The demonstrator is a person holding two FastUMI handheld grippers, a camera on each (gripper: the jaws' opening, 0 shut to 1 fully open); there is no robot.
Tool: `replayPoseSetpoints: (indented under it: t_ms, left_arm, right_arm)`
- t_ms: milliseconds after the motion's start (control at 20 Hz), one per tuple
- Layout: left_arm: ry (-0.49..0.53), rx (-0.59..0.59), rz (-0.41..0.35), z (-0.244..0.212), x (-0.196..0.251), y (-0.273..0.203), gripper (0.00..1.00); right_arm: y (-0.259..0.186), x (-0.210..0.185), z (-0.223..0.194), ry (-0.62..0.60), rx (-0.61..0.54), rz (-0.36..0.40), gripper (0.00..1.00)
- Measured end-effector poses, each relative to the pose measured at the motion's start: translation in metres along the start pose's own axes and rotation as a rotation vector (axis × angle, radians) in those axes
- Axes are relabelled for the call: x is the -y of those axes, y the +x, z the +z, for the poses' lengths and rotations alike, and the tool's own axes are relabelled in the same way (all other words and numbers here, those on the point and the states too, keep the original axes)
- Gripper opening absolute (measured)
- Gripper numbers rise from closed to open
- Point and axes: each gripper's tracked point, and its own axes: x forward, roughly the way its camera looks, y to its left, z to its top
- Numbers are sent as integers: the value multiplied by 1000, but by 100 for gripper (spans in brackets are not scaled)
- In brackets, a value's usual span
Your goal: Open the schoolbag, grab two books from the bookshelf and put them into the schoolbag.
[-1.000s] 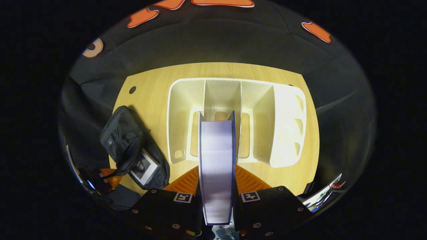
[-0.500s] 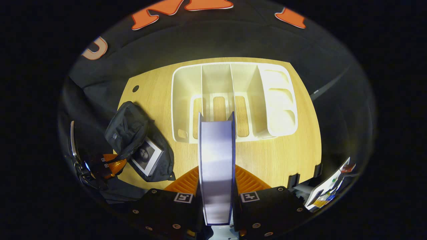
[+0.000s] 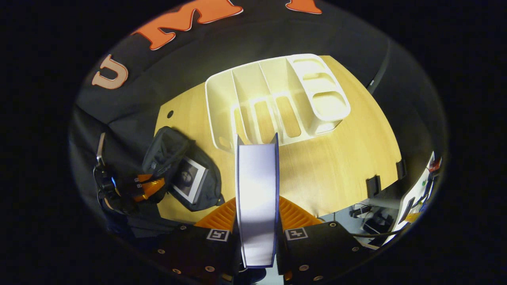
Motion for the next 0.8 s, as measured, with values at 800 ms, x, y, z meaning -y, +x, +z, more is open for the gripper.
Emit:
replayPoseSetpoints:
  t_ms: [800]
  left_arm:
    - [-19, 1, 35, 7, -10, -11, 4]
  right_arm:
    - [54, -72, -47, 343, 110, 518, 35]
